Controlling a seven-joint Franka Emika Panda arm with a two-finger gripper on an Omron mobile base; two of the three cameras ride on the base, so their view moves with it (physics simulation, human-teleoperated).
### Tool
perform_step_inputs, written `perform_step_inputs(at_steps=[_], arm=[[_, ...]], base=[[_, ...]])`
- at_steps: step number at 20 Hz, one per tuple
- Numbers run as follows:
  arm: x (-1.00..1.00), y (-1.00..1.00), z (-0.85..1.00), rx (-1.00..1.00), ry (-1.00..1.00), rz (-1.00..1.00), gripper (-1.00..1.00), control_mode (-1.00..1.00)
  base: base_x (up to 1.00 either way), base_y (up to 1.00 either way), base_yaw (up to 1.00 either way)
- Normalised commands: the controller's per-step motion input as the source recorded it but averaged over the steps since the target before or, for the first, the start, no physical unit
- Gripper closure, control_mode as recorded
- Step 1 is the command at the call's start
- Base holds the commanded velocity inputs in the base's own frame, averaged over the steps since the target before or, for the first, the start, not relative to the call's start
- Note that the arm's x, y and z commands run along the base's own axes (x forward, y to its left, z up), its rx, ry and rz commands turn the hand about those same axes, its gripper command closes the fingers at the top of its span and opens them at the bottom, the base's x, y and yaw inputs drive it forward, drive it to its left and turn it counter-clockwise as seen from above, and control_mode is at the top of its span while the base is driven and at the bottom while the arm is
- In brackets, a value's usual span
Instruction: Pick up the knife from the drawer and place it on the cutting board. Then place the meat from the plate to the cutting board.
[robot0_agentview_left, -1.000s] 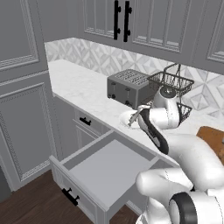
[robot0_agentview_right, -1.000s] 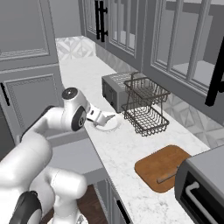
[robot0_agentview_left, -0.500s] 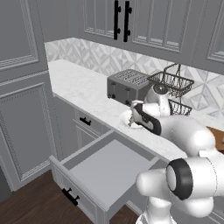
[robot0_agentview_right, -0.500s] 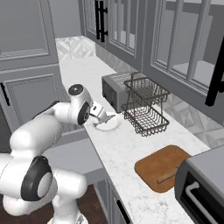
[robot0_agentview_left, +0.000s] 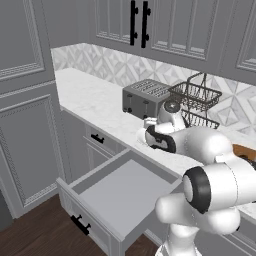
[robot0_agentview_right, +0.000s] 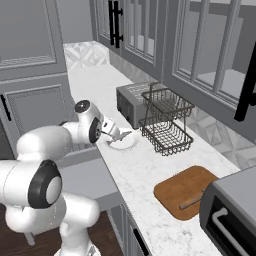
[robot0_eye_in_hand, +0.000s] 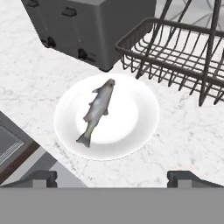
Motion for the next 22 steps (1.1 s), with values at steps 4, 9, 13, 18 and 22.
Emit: perform_step_inputs(at_steps=[4,9,13,18,22], arm=[[0.27,0.13,-0.23,-0.02,-0.02,-0.04,-1.0,-1.0],[0.39,0.0,-0.12,0.04,0.22,0.0,-1.0,-1.0],[0.25,-0.03,-0.13,0.0,0.15,0.0,-1.0,-1.0],[0.2,0.0,-0.27,0.0,0.07,0.0,-1.0,-1.0],[0.2,0.0,-0.36,0.0,0.0,0.0,-1.0,-1.0]], base=[[0.0,0.0,0.0],[0.0,0.0,0.0],[0.0,0.0,0.0],[0.0,0.0,0.0],[0.0,0.0,0.0]])
